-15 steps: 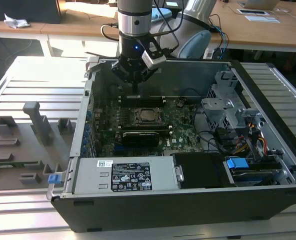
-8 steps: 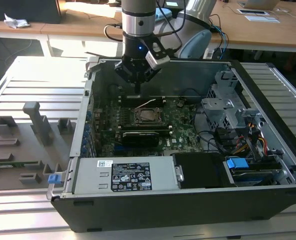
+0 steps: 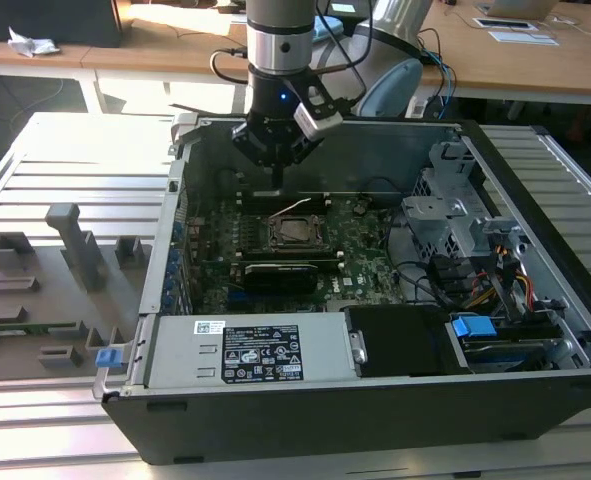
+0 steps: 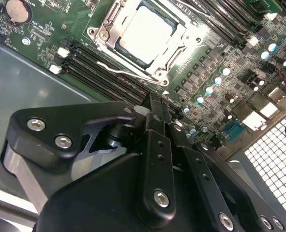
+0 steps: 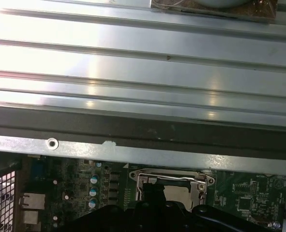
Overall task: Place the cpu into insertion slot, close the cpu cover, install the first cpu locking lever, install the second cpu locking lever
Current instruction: 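Install the first cpu locking lever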
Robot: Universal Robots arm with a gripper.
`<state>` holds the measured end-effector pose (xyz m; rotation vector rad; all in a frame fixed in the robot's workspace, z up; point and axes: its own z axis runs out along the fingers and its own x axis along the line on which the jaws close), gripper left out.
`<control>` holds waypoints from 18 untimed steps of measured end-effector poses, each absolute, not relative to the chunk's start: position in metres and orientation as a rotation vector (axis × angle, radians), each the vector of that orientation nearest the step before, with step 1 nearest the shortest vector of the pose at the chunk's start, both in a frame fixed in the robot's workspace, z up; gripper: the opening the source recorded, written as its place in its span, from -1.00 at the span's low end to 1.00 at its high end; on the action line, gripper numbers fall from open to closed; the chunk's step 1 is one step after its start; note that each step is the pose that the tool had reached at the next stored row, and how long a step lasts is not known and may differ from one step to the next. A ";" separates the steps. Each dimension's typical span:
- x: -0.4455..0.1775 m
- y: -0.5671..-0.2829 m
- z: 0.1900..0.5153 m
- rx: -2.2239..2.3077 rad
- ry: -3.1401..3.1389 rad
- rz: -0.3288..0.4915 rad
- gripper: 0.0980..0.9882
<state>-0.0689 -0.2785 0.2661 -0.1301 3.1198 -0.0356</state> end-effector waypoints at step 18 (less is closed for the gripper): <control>-0.067 -0.295 0.245 -0.128 3.117 0.092 -0.98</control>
